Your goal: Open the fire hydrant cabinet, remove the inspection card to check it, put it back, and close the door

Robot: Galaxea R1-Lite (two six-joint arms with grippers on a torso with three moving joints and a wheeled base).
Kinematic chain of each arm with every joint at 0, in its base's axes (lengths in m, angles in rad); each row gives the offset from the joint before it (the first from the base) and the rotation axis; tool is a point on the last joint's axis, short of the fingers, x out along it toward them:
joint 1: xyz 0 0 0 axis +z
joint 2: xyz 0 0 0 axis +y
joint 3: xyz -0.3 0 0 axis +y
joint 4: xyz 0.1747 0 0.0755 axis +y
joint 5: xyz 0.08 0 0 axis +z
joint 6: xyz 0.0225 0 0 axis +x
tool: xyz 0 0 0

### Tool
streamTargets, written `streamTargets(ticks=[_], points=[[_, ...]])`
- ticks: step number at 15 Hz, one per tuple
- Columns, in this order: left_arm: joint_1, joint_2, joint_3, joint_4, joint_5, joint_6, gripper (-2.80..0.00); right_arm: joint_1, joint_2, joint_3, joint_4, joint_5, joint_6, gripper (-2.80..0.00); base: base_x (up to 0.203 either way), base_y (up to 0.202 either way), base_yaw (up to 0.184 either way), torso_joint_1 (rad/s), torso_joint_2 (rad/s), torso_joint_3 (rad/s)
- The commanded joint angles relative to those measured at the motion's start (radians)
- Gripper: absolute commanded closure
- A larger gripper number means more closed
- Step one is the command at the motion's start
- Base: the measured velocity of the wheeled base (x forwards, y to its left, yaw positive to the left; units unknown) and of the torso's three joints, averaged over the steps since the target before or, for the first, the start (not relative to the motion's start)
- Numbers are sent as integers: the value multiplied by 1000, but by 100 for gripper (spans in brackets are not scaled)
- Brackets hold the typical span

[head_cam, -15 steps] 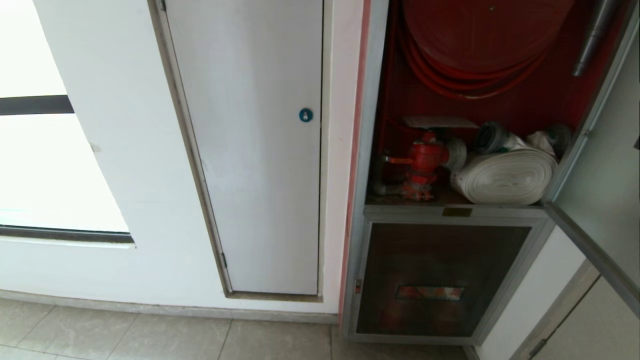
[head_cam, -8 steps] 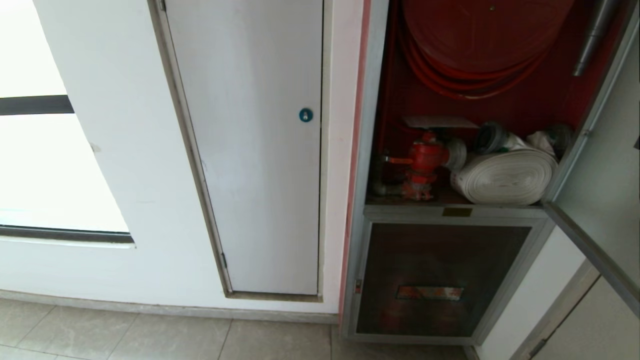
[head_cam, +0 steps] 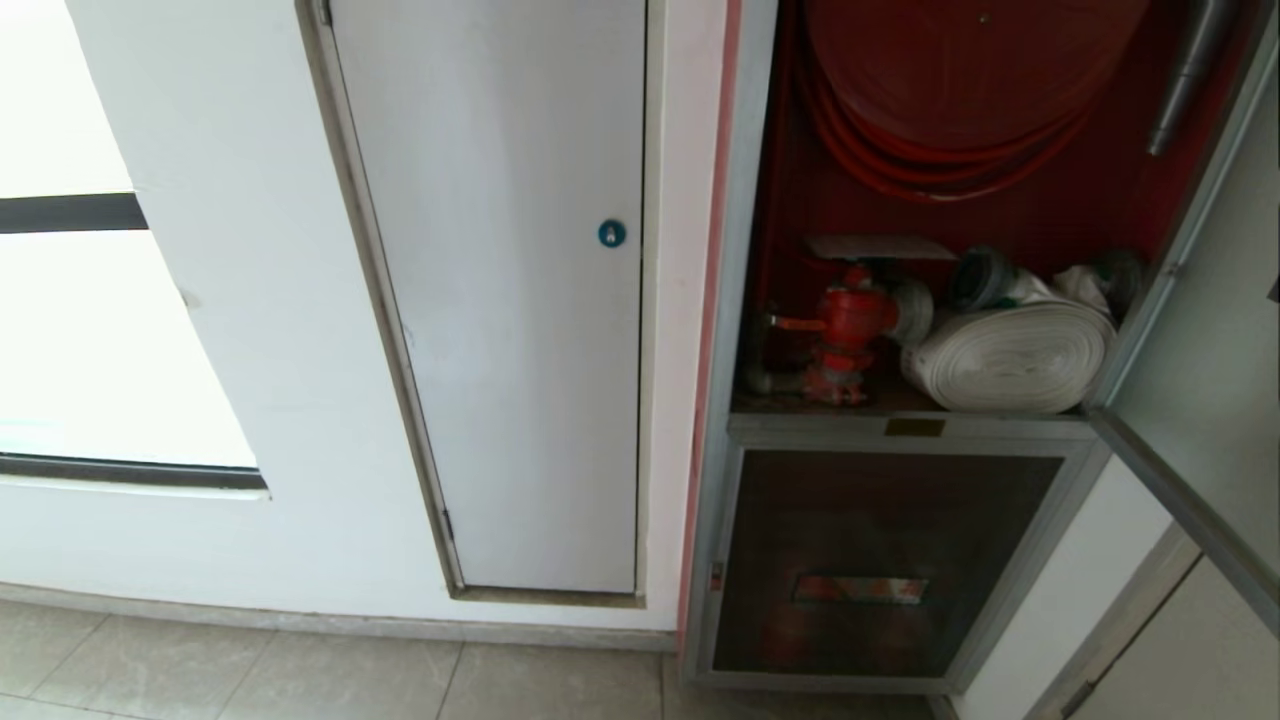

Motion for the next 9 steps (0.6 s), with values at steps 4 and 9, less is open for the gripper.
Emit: streamTargets(ticks=[4,9], points=[[1,1,11,0,0,1,0,1,2,0,0,0,1,0,188,0,0,8,1,-2],[1,1,11,0,0,1,0,1,2,0,0,0,1,0,196,0,0,0,2,2]])
